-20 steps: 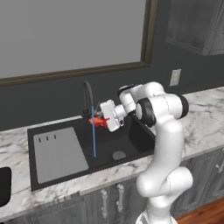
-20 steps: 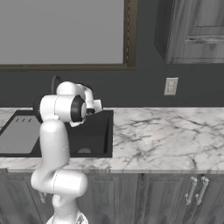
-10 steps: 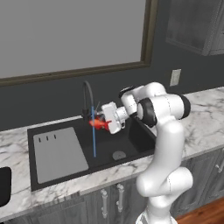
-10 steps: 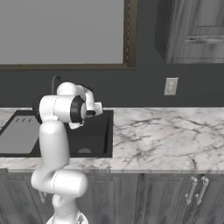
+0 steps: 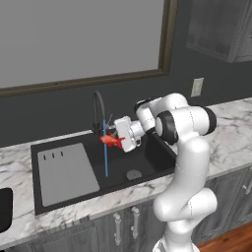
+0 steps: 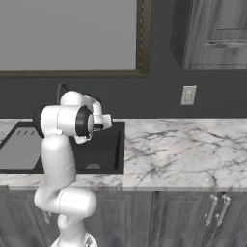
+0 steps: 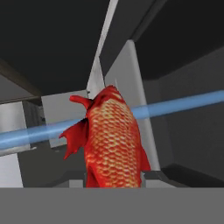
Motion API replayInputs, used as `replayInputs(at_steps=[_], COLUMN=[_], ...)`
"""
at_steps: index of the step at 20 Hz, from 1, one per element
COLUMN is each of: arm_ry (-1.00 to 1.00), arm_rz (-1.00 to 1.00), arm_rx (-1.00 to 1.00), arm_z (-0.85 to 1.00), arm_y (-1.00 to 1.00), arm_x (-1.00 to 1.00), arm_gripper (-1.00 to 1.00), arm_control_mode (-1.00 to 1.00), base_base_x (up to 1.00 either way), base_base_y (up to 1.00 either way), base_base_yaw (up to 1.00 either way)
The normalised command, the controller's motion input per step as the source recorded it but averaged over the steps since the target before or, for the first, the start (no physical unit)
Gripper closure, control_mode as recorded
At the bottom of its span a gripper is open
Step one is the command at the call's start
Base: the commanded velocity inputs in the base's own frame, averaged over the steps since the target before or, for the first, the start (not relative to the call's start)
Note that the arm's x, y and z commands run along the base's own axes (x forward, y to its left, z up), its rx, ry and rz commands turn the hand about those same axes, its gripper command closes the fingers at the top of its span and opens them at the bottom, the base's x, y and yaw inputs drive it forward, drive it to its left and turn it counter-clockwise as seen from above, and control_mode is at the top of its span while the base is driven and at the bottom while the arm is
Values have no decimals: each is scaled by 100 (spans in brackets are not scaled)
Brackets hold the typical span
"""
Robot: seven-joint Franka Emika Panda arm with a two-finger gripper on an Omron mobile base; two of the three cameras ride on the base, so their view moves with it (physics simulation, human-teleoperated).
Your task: Take the fish out of the fridge, briefly rinse it in the sink, and place it on the tray next to the sink.
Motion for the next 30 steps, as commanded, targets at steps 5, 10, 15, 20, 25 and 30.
replayInputs(at_steps=[5, 10, 15, 20, 25, 30], arm_ry=[0, -3, -16, -11, -6, -11], arm_rz=[0, -3, -2, -11, -7, 0], arm_rx=[0, 1, 4, -2, -24, -40], arm_z=[0, 12, 64, 98, 100, 100], arm_y=[0, -20, -66, -49, -24, -21], arm_x=[13, -34, -99, -100, -100, -100], arm_gripper=[100, 100, 100, 100, 100, 100], arm_control_mode=[-100, -100, -100, -100, -100, -100], base_base_x=[0, 0, 0, 0, 0, 0], base_base_y=[0, 0, 0, 0, 0, 0], base_base_yaw=[0, 0, 0, 0, 0, 0])
